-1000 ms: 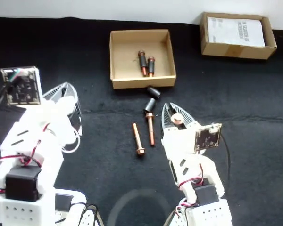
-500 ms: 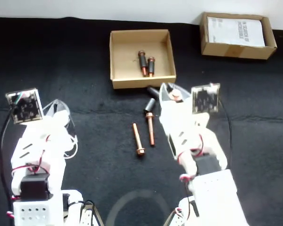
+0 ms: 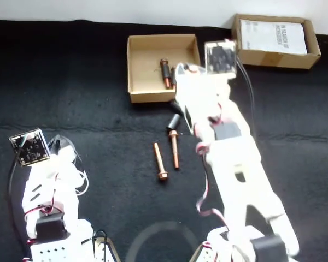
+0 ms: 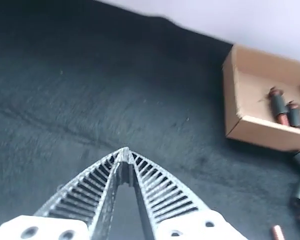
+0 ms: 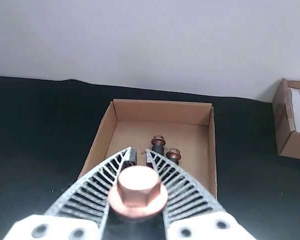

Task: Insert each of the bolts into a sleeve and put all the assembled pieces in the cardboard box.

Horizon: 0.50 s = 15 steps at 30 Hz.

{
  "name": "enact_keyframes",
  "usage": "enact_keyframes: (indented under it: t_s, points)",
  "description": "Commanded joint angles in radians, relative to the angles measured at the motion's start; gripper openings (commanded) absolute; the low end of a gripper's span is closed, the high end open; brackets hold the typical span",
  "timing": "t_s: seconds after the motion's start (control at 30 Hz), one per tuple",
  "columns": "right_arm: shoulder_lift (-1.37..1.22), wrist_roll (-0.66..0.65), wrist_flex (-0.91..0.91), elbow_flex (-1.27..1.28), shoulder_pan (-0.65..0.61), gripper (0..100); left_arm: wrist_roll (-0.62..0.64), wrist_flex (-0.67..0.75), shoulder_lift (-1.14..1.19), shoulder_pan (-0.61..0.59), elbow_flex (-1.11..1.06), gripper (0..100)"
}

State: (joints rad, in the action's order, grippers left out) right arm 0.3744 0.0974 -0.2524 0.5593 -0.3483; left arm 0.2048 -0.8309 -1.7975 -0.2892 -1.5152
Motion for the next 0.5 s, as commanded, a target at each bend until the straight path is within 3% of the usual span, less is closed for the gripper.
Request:
enact_keyframes:
  t_s: [0.0, 0.47]
  points:
    - [-0.127, 0.008, 0.001, -0.196, 0.007, 0.6, -0.002, 0.018, -0.015, -0.022, -0.028, 1]
    - [-0.685, 0.005, 0.007, -0.759, 0.007, 0.6, 0.0, 0.017, -0.015, -0.022, -0.179, 1]
